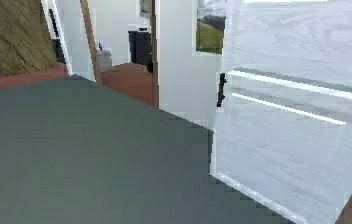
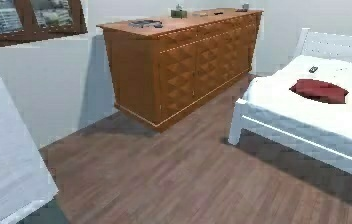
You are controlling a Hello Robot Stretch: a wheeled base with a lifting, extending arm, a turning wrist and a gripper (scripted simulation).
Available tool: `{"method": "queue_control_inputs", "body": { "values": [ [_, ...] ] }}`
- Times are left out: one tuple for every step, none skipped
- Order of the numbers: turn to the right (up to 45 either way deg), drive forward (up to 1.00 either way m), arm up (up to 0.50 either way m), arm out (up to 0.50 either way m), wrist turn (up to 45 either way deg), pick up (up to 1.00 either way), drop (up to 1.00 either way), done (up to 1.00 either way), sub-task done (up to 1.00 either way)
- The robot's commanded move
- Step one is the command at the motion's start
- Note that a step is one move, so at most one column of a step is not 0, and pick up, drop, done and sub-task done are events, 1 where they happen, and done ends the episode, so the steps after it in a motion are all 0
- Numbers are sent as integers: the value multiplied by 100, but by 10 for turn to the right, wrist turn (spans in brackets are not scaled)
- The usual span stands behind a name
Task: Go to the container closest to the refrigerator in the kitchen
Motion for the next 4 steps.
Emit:
{"method": "queue_control_inputs", "body": {
  "values": [
    [450,0,0,0,0,0,0,0,0],
    [180,0,0,0,0,0,0,0,0],
    [0,10,0,0,0,0,0,0,0],
    [-450,0,0,0,0,0,0,0,0]
  ]
}}
